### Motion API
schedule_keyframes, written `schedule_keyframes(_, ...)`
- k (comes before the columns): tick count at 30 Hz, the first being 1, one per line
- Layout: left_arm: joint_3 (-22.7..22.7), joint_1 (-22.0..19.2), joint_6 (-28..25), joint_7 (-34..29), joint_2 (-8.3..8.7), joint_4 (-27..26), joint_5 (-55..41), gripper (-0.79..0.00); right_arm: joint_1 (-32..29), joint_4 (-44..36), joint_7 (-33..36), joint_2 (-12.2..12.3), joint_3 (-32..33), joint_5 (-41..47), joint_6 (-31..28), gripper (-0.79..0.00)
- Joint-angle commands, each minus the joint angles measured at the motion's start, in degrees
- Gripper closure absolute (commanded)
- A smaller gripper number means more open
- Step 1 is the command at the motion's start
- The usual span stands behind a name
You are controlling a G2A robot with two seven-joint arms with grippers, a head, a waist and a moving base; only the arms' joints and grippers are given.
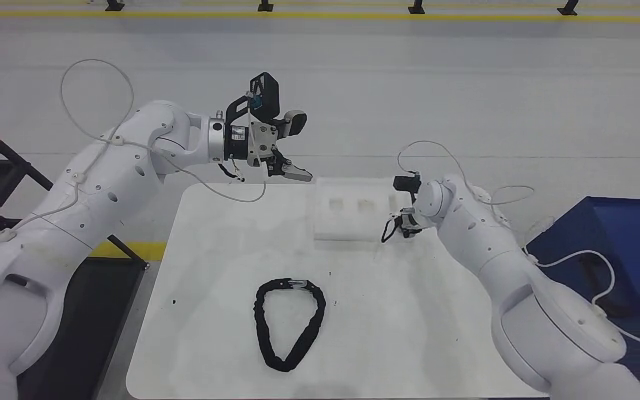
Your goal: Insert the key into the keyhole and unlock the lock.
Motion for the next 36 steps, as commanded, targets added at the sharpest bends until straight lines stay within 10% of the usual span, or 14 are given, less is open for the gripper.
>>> schedule_keyframes(1, 0.0, 0.0, 0.0, -0.01, 0.0, 0.0, 0.0, -0.785, 0.5, 0.11, 0.43, -0.16, 0.08, -0.34, -0.07, 0.0)
schedule_keyframes(20, 0.0, 0.0, 0.0, -0.01, 0.0, 0.0, 0.0, -0.785, 1.76, -8.48, 4.08, 2.95, 5.39, -0.24, -4.99, 0.0)
schedule_keyframes(36, 0.0, 0.0, 0.0, -0.01, 0.0, 0.0, 0.0, -0.785, -18.24, -54.6, 9.21, 16.16, 26.37, -7.3, -1.61, 0.0)
